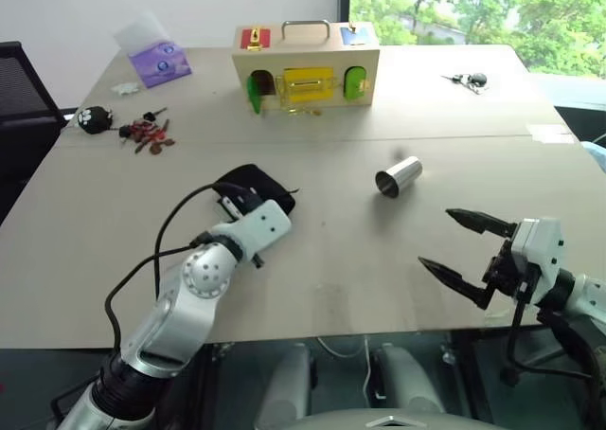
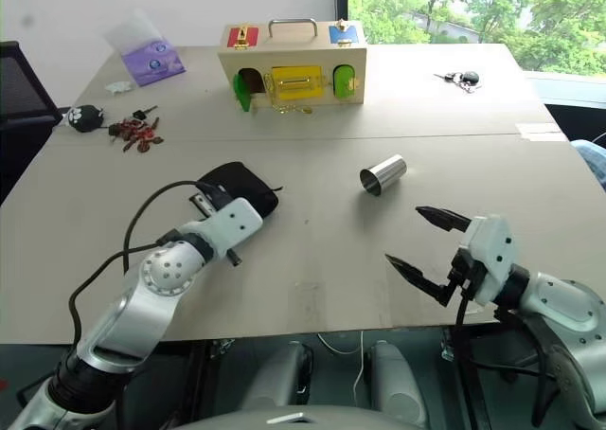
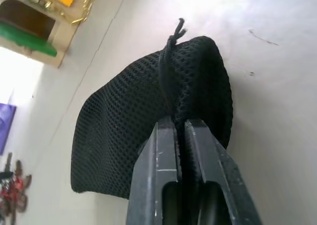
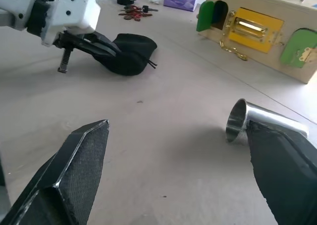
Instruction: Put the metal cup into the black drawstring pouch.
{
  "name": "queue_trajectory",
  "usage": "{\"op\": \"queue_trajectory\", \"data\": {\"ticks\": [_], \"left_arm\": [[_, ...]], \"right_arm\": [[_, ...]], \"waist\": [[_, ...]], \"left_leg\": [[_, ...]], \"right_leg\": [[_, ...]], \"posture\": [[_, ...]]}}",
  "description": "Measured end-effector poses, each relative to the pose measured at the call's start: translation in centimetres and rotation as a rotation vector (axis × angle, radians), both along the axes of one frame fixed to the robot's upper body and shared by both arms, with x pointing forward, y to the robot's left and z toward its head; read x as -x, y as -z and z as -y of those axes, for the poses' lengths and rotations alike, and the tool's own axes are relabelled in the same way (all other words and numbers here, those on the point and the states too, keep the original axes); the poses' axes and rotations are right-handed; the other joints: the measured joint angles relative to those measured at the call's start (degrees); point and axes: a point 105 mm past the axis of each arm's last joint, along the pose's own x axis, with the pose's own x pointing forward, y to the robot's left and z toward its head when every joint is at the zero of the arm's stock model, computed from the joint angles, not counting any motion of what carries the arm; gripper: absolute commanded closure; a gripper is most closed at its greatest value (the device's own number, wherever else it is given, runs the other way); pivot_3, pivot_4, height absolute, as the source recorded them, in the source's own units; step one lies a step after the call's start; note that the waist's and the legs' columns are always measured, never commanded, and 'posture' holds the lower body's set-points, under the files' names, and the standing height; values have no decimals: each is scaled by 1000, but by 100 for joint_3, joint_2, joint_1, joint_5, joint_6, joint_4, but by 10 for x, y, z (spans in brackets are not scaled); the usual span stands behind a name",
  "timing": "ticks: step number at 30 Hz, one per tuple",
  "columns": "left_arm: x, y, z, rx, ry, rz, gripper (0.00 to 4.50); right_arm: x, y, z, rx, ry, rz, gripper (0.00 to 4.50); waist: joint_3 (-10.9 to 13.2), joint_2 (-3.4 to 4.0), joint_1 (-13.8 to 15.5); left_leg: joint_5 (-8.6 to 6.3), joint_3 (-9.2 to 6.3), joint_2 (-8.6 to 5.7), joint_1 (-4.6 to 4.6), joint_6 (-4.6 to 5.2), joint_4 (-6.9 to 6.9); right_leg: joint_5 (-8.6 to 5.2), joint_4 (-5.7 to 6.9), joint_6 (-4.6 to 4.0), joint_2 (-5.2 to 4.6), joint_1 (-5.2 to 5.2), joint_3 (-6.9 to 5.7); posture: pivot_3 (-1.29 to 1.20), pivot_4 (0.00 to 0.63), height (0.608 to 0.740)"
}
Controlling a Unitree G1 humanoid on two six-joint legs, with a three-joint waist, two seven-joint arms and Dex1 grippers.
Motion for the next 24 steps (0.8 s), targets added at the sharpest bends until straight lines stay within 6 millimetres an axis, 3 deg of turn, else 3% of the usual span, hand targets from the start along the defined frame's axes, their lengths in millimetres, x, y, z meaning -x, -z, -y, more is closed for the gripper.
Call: {"op": "queue_trajectory", "data": {"ticks": [7,12,16,24], "left_arm": [[-11,-24,-22,377,-85,-77,4406],[-9,-34,-31,612,-109,-159,4406],[-7,-32,-38,693,-136,-209,4406],[-3,-32,-36,888,-119,-332,4406]], "right_arm": [[-24,4,-10,123,81,1,0],[-38,-10,-17,160,86,61,0],[-48,-11,-18,242,119,98,0],[-86,1,-20,392,259,109,0]], "waist": [[0,-1,-1],[0,-1,-10],[0,-1,-11],[-1,-4,-29]], "left_leg": [[0,-4,-5,-4,0,9],[0,-11,-9,-4,-1,11],[0,-12,-9,-4,-1,12],[1,-18,-9,-3,-2,17]], "right_leg": [[3,2,-3,0,1,-5],[8,7,-9,1,1,-10],[9,11,-11,0,0,-9],[10,24,-12,-2,-3,-8]], "posture": [[0,150,740],[0,150,740],[0,150,740],[0,150,740]]}}
